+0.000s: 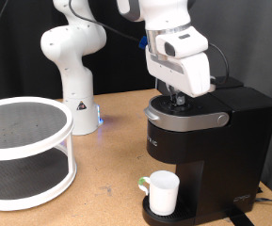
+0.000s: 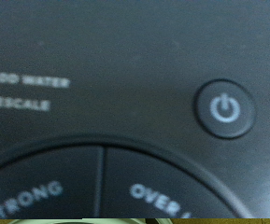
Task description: Make a cup of coffee with the keurig machine
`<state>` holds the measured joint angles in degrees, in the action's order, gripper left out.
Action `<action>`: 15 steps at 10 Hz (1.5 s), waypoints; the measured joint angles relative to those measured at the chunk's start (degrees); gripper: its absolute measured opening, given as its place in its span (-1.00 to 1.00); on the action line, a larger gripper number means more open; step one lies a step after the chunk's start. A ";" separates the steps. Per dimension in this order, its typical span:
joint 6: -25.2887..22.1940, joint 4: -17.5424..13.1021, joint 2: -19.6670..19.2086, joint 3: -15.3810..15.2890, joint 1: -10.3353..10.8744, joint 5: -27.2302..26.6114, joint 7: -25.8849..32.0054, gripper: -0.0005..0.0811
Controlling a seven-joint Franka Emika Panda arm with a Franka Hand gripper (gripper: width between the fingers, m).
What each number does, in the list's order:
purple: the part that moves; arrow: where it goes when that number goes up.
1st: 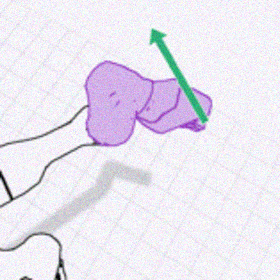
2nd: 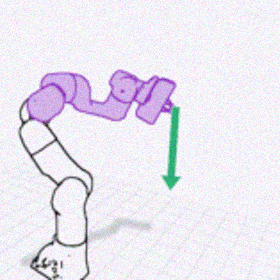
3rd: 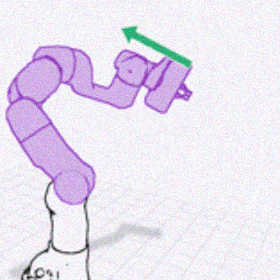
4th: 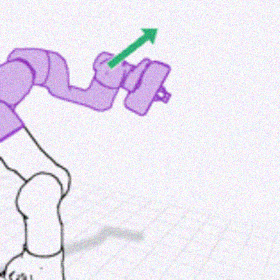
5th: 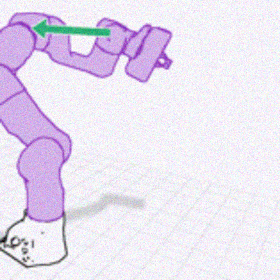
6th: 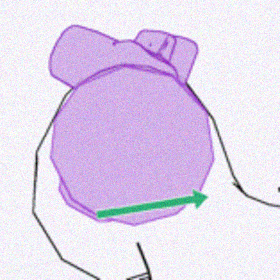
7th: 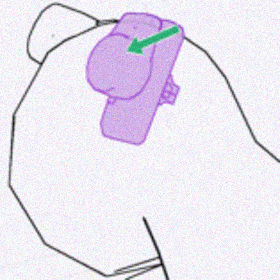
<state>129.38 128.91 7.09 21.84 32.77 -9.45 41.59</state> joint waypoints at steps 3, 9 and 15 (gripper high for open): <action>-2.96 -1.65 -1.00 0.18 -0.08 -0.35 -0.92 -0.99; -12.18 -7.75 -5.23 0.92 -0.82 -3.24 -2.25 -0.99; -20.02 -13.56 -9.46 1.65 -1.56 -4.74 -2.20 -0.99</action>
<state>109.36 115.34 -2.37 23.49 31.21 -14.18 39.39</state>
